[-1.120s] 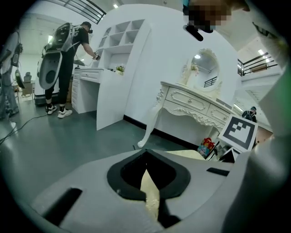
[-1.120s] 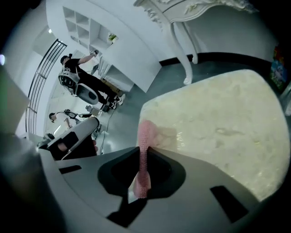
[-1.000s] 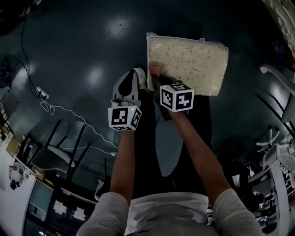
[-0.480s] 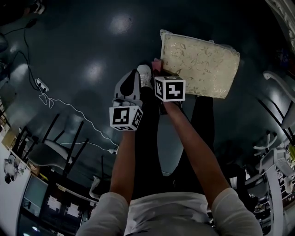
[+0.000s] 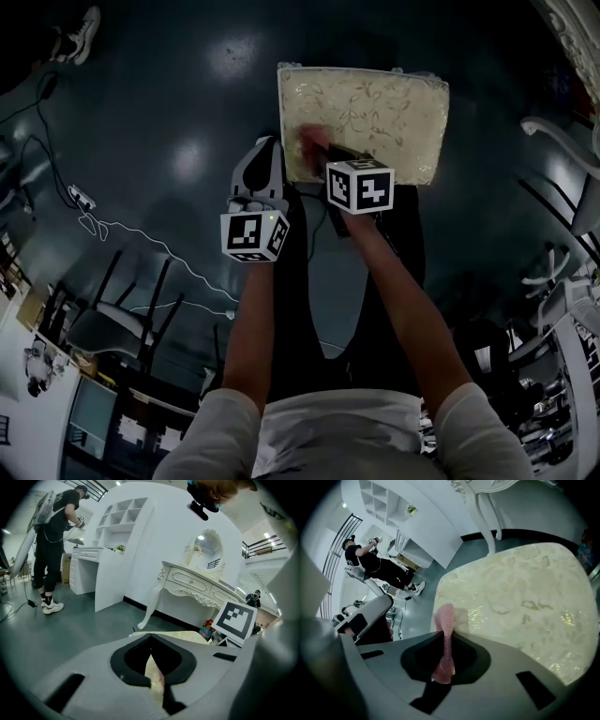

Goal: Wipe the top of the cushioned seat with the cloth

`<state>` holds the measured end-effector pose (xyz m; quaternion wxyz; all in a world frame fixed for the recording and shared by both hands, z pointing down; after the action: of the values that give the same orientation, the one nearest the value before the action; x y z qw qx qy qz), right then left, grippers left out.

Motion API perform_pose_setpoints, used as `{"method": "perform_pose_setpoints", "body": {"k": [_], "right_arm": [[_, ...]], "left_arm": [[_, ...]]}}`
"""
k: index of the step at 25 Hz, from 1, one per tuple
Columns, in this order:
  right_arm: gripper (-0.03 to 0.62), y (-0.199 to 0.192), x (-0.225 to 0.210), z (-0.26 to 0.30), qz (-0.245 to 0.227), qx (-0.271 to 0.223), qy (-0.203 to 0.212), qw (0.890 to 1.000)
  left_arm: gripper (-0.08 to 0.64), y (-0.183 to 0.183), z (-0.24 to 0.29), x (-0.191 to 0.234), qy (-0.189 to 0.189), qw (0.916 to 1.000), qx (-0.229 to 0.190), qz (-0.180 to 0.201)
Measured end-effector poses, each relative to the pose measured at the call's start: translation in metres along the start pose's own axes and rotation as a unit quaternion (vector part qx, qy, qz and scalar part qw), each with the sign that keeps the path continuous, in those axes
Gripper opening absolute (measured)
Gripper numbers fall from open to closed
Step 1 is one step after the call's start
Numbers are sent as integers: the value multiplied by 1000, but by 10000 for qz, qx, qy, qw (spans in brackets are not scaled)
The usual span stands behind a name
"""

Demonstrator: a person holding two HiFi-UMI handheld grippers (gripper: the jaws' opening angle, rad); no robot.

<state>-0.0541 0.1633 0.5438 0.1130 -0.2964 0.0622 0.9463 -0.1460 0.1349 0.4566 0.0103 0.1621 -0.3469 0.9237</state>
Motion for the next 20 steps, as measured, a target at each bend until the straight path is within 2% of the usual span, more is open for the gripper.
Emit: {"method": "perform_pose_setpoints", "body": {"k": [14, 17, 20], "right_arm": [[35, -24, -143, -102, 903, -661, -374, 9930], [35, -30, -168, -120, 957, -736, -622, 9907], [34, -35, -188, -136, 909, -671, -1062, 9879]], "left_arm": [[11, -1, 58, -113, -565, 9977, 199, 328], [11, -1, 69, -135, -692, 9966, 231, 388], [11, 0, 79, -153, -788, 9955, 259, 454]]}}
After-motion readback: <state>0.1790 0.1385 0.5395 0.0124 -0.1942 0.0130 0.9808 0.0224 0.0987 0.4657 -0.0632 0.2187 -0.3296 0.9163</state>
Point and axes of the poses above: the fingertips, and each gripper's own axes: z forward along the fingers, x to its left, y out of its top, the point moved 1 cm from there along -z, backward along the fingers, and after that the axes turned 14 degrees about x, right-handed, at the moved point
